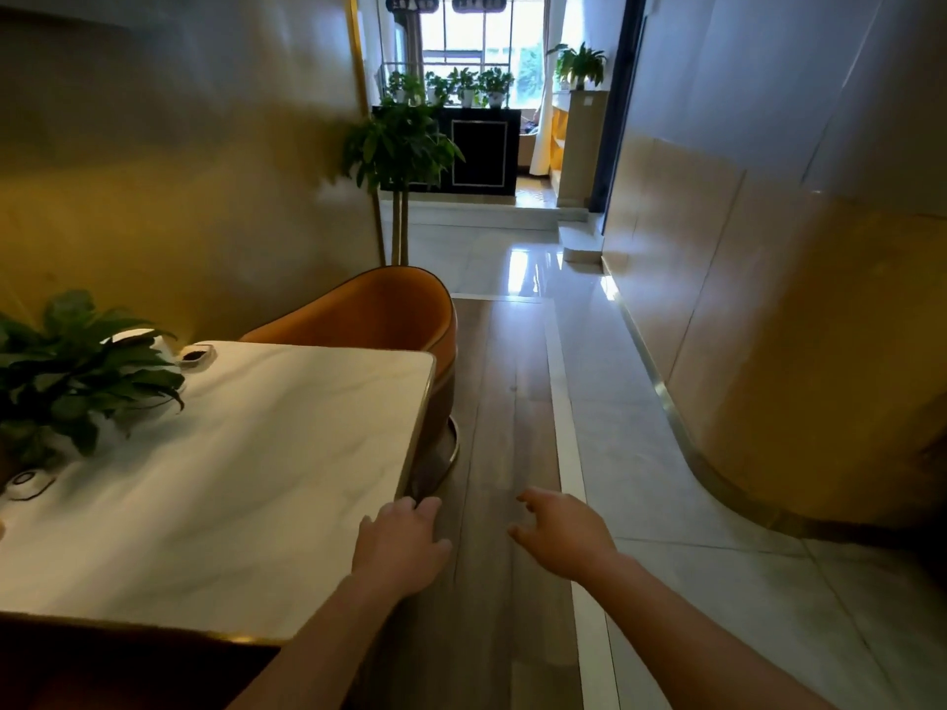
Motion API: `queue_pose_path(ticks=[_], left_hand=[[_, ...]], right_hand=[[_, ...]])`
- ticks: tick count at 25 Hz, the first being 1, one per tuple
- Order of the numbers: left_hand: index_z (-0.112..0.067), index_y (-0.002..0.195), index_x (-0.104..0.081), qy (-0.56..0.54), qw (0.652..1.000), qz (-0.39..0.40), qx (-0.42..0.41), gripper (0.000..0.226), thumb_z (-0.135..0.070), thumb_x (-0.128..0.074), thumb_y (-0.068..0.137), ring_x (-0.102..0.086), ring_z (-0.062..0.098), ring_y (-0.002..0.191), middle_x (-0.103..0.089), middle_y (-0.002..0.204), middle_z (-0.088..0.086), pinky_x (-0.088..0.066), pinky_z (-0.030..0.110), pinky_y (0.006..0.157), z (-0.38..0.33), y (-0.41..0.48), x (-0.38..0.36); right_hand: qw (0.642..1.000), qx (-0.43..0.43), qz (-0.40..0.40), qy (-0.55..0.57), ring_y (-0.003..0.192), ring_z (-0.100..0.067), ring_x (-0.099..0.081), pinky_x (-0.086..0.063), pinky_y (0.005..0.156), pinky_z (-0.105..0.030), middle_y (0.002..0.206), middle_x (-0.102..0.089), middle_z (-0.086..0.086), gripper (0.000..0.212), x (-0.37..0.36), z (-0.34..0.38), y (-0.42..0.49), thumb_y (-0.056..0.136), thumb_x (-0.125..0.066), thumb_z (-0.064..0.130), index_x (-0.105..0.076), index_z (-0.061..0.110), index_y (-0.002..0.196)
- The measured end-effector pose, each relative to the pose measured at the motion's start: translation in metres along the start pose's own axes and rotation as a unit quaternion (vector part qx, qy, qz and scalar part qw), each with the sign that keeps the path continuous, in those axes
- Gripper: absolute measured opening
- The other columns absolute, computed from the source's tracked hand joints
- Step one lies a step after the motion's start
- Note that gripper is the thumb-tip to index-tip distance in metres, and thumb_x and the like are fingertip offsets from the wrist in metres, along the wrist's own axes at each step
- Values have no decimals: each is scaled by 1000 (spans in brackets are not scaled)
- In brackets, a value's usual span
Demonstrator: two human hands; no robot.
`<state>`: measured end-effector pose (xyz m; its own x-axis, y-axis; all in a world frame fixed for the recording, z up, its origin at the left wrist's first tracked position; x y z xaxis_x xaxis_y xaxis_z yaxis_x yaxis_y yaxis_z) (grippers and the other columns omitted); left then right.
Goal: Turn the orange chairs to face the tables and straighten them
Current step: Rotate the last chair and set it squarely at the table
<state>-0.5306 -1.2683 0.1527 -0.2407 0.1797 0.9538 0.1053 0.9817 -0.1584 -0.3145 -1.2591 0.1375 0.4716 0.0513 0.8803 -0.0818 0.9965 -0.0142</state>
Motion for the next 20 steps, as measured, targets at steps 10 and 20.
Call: queue_pose_path(ticks=[10, 20], left_hand=[[-29, 152, -34, -13, 999, -21, 31, 59, -46, -53, 99, -46, 21, 132, -49, 144, 1, -38, 44, 112, -60, 224, 6], [-30, 151, -35, -25, 997, -34, 65, 59, -48, -53, 98, -46, 20, 133, -49, 145, 0, -40, 41, 110, -81, 453, 46]], right_hand=[[999, 29, 29, -3, 94, -3, -55, -41, 78, -19, 125, -62, 5, 52, 32, -77, 235, 91, -63, 49, -48, 34, 139], [996, 59, 60, 2, 98, -7, -59, -47, 79, -22, 125, -62, 5, 51, 66, -119, 477, 91, -61, 49, -48, 35, 138]])
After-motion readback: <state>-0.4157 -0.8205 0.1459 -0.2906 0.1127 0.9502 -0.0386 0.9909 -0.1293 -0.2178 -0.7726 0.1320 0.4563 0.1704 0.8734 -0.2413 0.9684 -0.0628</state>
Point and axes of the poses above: each hand's wrist, its own y-axis towards the middle knuckle, its own x-axis out of the back of the hand, z = x × y, the point moved 2 cm from there along y, towards the middle knuckle
